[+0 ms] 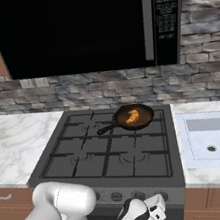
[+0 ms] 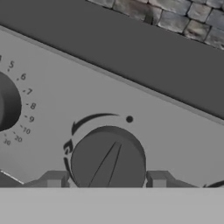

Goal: Pick the croissant and place it on the pan. Then turn on the stove to warm the croissant.

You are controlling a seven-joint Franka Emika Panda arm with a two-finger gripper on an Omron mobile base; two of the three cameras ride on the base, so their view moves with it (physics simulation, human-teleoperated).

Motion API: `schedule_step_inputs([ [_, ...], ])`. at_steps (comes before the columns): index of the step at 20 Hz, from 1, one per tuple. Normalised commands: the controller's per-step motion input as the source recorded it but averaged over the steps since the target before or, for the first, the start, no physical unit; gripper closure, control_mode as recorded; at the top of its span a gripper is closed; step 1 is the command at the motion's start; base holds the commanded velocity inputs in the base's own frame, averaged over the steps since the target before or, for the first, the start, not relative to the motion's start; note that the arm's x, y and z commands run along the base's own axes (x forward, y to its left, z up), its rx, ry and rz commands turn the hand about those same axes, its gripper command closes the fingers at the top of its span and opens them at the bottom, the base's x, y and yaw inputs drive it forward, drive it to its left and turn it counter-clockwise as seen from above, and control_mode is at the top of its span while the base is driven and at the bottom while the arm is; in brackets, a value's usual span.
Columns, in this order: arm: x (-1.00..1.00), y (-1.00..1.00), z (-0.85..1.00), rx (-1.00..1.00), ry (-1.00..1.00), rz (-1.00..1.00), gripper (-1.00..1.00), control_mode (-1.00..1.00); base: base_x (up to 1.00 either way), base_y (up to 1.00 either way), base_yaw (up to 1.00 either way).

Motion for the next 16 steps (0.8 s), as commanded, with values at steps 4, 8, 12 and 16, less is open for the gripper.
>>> schedule_step_inputs([
  [4,0.00,0.00,0.02,-0.08,0.00,0.00,1.00,-1.00,0.00,0.00,0.00],
  [8,0.00,0.00,0.00,-0.08,-0.01,0.00,1.00,-1.00,0.00,0.00,0.00],
  [12,0.00,0.00,0.00,-0.08,-0.12,0.00,1.00,-1.00,0.00,0.00,0.00],
  [16,0.00,0.00,0.01,-0.08,-0.12,0.00,1.00,-1.00,0.00,0.00,0.00],
])
